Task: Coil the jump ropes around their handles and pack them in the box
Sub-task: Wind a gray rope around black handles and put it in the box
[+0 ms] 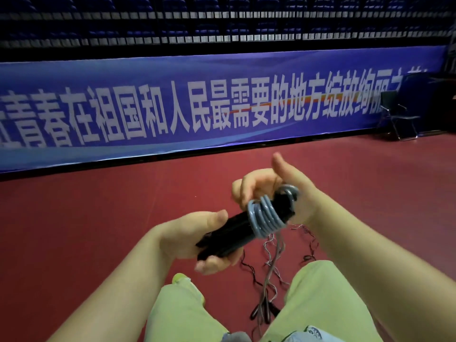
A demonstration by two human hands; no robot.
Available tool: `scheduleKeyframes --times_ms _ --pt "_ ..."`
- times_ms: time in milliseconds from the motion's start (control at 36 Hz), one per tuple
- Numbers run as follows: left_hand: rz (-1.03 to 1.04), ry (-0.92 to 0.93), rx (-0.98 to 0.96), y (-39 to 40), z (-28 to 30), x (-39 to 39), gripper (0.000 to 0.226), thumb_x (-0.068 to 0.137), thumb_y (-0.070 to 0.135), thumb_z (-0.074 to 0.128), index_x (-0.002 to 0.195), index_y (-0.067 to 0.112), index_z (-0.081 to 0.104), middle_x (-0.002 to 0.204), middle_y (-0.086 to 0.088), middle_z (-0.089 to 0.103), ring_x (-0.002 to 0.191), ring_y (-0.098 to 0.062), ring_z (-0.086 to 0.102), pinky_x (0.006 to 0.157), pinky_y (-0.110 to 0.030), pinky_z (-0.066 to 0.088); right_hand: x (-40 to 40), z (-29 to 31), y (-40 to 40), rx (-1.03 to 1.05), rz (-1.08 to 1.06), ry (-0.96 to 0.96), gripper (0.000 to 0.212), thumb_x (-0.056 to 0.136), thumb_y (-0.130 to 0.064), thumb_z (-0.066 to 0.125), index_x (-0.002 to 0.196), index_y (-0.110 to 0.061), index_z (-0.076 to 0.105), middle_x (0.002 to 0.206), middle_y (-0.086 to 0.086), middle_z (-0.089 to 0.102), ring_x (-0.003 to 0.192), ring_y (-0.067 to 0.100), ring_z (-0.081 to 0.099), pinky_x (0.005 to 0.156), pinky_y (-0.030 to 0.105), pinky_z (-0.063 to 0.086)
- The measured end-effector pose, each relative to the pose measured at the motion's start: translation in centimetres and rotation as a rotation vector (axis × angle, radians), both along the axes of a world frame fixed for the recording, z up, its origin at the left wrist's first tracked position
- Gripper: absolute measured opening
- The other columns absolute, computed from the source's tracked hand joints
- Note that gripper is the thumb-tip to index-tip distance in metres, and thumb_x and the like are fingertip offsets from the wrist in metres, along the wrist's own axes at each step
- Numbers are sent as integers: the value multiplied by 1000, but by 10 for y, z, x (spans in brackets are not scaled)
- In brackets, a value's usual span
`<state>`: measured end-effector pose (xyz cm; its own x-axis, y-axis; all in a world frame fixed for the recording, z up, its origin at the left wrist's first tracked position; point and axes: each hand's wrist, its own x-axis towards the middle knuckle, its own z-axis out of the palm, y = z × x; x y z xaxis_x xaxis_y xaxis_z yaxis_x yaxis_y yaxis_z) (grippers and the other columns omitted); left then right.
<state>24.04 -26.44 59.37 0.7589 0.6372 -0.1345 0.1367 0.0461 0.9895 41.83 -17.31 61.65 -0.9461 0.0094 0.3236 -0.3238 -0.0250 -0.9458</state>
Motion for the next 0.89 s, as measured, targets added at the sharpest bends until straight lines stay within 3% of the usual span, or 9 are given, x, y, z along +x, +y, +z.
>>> scheduleKeyframes --times_ms 83,139,194,250,306,444,556,694,889 --pt "96 -149 -80 3 -10 3 58 77 71 57 85 15 70 57 6 59 41 -3 52 43 -14 42 5 -11 -5 -65 -193 88 74 67 -79 62 92 -10 72 87 7 57 77 27 41 67 33 26" --pt "199 -207 -81 2 -15 10 58 72 72 62 83 16 73 56 5 60 39 -3 50 42 -14 40 10 -20 -7 -22 -434 102 60 53 -71 76 87 -21 75 87 10 53 89 30 35 72 41 24" --pt "326 -249 -104 0 -17 19 62 72 72 61 82 12 71 54 3 59 37 -5 48 39 -15 38 13 -32 -6 51 -561 155 51 61 -68 74 93 -29 75 94 14 47 94 31 37 75 46 28" --pt "447 -249 -138 -2 -18 28 66 83 69 41 88 5 58 51 2 58 35 -5 46 36 -15 34 14 -38 -8 36 -601 173 59 66 -77 65 101 -30 74 100 15 47 96 32 39 78 50 32" --pt "535 -235 -162 -4 -17 34 60 83 59 28 88 4 51 49 2 55 33 -5 43 34 -15 30 12 -42 -11 -17 -633 177 62 66 -80 62 101 -30 74 99 15 45 94 32 38 77 46 32" --pt "617 -352 -251 -4 -16 45 58 78 56 35 88 4 56 53 0 54 36 -5 43 33 -14 28 3 -59 -14 -103 -650 280 67 59 -73 74 99 -19 73 79 7 52 59 13 52 51 20 42" --pt "660 -360 -284 -6 -14 47 58 78 60 37 81 6 57 50 1 48 34 -6 38 35 -15 26 -5 -58 -15 -141 -764 260 70 58 -76 71 94 -16 71 68 7 50 47 10 44 43 18 36" --pt "839 -91 -64 -5 -16 41 61 94 60 27 81 9 58 53 0 47 39 -11 36 41 -19 23 -2 -58 -12 104 -925 22 52 90 -57 38 73 -9 48 54 -3 38 44 11 28 43 22 21" --pt "966 278 281 -4 -19 39 50 102 45 28 81 9 56 54 -2 52 44 -18 43 48 -25 38 -1 -59 -18 39 -917 -229 37 103 -41 29 76 -17 39 56 -5 23 44 7 16 39 19 15"
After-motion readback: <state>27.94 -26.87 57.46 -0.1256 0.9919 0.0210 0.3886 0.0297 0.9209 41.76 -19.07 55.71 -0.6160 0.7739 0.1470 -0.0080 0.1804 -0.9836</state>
